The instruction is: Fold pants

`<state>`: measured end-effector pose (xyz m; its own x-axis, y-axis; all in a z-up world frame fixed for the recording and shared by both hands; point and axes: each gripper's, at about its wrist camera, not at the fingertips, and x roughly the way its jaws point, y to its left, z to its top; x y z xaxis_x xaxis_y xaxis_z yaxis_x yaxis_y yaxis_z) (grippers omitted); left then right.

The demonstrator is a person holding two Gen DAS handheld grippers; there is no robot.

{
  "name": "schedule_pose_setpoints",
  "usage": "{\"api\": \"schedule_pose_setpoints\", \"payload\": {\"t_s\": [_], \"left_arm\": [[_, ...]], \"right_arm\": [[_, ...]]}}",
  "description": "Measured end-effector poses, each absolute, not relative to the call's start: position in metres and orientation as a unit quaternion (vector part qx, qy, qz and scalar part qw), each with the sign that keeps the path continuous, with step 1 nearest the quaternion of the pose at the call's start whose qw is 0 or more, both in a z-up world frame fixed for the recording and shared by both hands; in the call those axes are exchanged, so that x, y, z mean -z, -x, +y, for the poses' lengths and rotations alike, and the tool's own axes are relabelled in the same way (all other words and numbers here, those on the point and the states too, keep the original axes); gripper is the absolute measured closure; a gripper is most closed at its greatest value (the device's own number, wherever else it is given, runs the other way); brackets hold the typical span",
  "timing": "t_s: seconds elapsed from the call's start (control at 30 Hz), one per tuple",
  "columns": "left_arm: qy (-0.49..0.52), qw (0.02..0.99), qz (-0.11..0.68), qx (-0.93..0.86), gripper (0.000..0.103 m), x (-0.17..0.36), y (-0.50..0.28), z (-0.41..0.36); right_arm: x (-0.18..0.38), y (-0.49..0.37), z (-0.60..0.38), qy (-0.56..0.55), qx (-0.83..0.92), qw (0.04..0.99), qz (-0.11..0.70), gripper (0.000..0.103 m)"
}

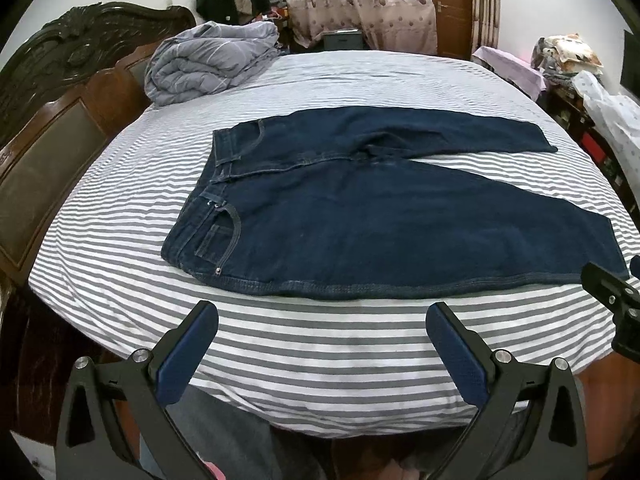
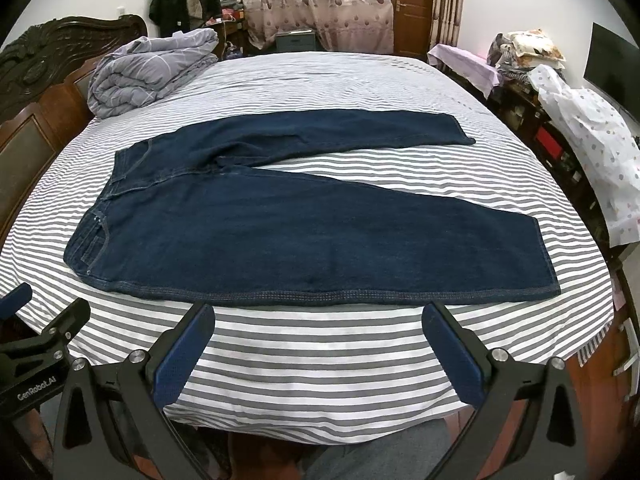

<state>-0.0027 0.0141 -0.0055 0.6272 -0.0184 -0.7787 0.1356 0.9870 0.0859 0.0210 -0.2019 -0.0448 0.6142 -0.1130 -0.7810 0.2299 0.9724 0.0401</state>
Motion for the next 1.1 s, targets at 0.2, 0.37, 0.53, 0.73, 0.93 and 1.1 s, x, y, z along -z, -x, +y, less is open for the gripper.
{"api": "schedule_pose_setpoints", "payload": {"t_s": [0.2,0.37,0.53,0.73,0.93,1.1], "left_arm": [[-0.064,0.897,0.435,0.036,0.0,0.008,0.002,0.018],[-0.062,0.897,0.436,0.034,0.0,0.008,0.0,0.022],[-0.062,0.897,0.436,0.035,0.0,0.009,-0.001,0.022],[-0.063,0.896,0.437,0.041,0.0,0.009,-0.007,0.026],[-0.065,0.892,0.444,0.056,0.0,0.01,-0.023,0.031],[-0.078,0.891,0.442,0.065,0.0,0.006,-0.058,0.051]], "right_arm": [[0.043,-0.022,-0.202,-0.07,0.091,0.896,0.429,0.0],[0.042,-0.023,-0.205,-0.067,0.088,0.896,0.429,0.0],[0.042,-0.023,-0.205,-0.064,0.087,0.897,0.429,0.0],[0.04,-0.026,-0.203,-0.061,0.084,0.897,0.43,0.0],[0.035,-0.039,-0.2,-0.054,0.062,0.897,0.434,0.0],[0.027,-0.073,-0.201,-0.046,0.006,0.894,0.446,0.0]]}}
